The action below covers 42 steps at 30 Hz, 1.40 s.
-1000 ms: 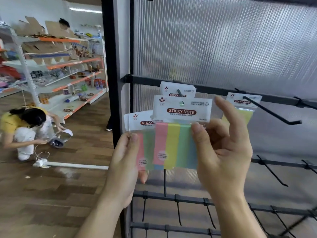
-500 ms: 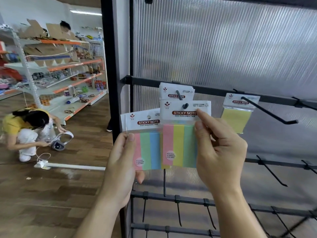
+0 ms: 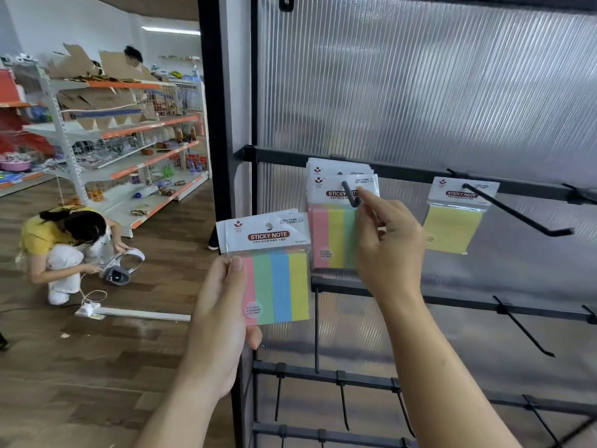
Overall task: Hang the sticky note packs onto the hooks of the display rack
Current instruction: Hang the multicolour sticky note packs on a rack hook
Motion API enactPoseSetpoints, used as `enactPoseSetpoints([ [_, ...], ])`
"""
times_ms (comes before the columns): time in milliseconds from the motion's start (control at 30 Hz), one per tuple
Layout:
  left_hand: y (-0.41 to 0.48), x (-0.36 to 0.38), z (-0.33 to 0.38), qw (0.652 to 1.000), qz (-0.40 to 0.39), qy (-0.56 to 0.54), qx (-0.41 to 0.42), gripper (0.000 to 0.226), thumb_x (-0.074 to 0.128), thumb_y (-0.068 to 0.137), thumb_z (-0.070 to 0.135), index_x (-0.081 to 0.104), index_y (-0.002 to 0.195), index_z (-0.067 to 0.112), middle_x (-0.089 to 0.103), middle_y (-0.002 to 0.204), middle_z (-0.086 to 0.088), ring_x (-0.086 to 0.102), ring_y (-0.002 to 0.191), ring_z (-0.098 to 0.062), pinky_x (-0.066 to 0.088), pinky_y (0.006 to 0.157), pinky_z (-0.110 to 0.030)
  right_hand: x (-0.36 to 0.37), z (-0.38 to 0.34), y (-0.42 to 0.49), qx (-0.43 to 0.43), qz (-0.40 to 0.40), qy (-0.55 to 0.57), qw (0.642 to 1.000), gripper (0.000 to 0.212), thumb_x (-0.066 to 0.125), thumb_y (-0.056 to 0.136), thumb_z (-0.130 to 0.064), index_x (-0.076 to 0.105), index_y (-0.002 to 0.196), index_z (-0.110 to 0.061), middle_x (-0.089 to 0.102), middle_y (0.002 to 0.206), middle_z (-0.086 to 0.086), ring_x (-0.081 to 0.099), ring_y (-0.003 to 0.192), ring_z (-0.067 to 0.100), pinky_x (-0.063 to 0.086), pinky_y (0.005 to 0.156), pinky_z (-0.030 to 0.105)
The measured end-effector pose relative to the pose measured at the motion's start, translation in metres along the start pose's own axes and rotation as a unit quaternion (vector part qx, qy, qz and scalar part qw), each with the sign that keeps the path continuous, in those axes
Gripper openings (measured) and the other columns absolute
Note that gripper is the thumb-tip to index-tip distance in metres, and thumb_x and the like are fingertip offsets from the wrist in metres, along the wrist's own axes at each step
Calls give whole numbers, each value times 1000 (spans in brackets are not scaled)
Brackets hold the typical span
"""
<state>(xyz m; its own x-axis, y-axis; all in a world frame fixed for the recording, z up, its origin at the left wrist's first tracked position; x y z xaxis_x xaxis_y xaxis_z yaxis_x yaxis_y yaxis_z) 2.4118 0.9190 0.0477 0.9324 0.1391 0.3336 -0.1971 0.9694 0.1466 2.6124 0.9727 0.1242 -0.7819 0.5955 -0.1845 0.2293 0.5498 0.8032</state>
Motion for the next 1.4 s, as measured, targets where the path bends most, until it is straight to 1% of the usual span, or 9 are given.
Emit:
enactPoseSetpoints([
  [133, -1, 1, 2, 1000, -9, 0, -2, 27, 44, 86, 49, 66, 94, 36, 72, 93, 1, 49, 59, -11, 29, 33, -20, 11, 3, 6, 6, -9, -39, 999, 34, 53, 91, -1, 65, 122, -9, 54, 83, 0, 50, 73, 14, 34, 67, 4],
  [300, 2, 7, 1, 1000, -20, -2, -4, 32, 44, 85, 50, 64, 102, 32, 72, 95, 0, 49, 58, -9, 28, 34, -21, 18, 12, 12, 47, -75, -67, 994, 43, 48, 93, 0, 56, 133, -15, 50, 94, 0, 44, 73, 6, 32, 69, 0],
  [433, 4, 16, 0, 999, -36, -2, -4, 31, 44, 84, 50, 64, 98, 32, 73, 93, 1, 49, 57, -8, 27, 34, -21, 11, 14, 3, 88, -86, -52, 991, 42, 50, 93, -6, 56, 133, -18, 48, 100, -4, 53, 89, 12, 45, 80, 17],
  [533, 4, 23, -3, 999, -43, -1, -11, 30, 45, 83, 51, 64, 95, 31, 73, 90, 1, 50, 55, -8, 27, 34, -22, -2, 9, -10, 100, -87, 1, 991, 24, 54, 94, -15, 66, 114, -21, 57, 93, -9, 58, 81, 5, 47, 64, 13],
  [667, 4, 32, -7, 999, -50, -1, -15, 31, 46, 82, 53, 66, 95, 32, 72, 92, -4, 49, 56, -9, 27, 35, -22, 1, -4, -37, 110, -211, 145, 960, 20, 57, 86, -44, 70, 94, -31, 69, 80, 4, 64, 72, 22, 54, 60, 44],
  [733, 3, 36, -9, 998, -59, -7, -15, 31, 48, 81, 54, 66, 94, 32, 71, 92, -6, 50, 60, -13, 27, 38, -23, 2, -7, -45, 105, -232, 148, 956, 23, 61, 80, -50, 70, 96, -36, 67, 78, 8, 61, 71, 27, 51, 60, 45],
  [867, 2, 41, -9, 996, -77, -25, -22, 27, 59, 87, 57, 66, 94, 32, 71, 94, -7, 53, 65, -15, 30, 37, -22, -10, -13, -44, 76, -191, 126, 970, 12, 65, 83, -39, 72, 90, -33, 67, 72, 0, 59, 63, 14, 46, 54, 28],
  [1000, 2, 43, -8, 996, -86, -36, -14, 25, 48, 86, 48, 66, 90, 31, 71, 94, -4, 56, 67, -13, 32, 37, -22, -18, -16, -43, 67, -167, 106, 978, 7, 65, 87, -26, 68, 81, -29, 65, 69, -19, 58, 62, 2, 37, 54, 8],
  [1400, -2, 33, -6, 997, -64, -29, 13, 23, 47, 84, 41, 67, 89, 31, 67, 82, 2, 52, 59, -11, 32, 35, -23, -37, -40, -48, 4, -19, 117, 993, 14, 58, 89, -11, 67, 84, -21, 63, 73, -17, 57, 65, -5, 39, 58, 7],
])
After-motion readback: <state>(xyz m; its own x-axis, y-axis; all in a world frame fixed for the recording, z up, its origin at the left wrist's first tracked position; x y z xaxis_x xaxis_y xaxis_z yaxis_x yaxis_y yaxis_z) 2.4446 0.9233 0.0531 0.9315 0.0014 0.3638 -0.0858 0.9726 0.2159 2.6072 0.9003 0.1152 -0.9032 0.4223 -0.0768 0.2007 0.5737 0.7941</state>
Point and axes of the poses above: each hand's wrist, its own y-axis towards the middle knuckle, its own x-axis out of the palm, z = x × y, the point moved 7 cm from there along y, towards the middle knuckle
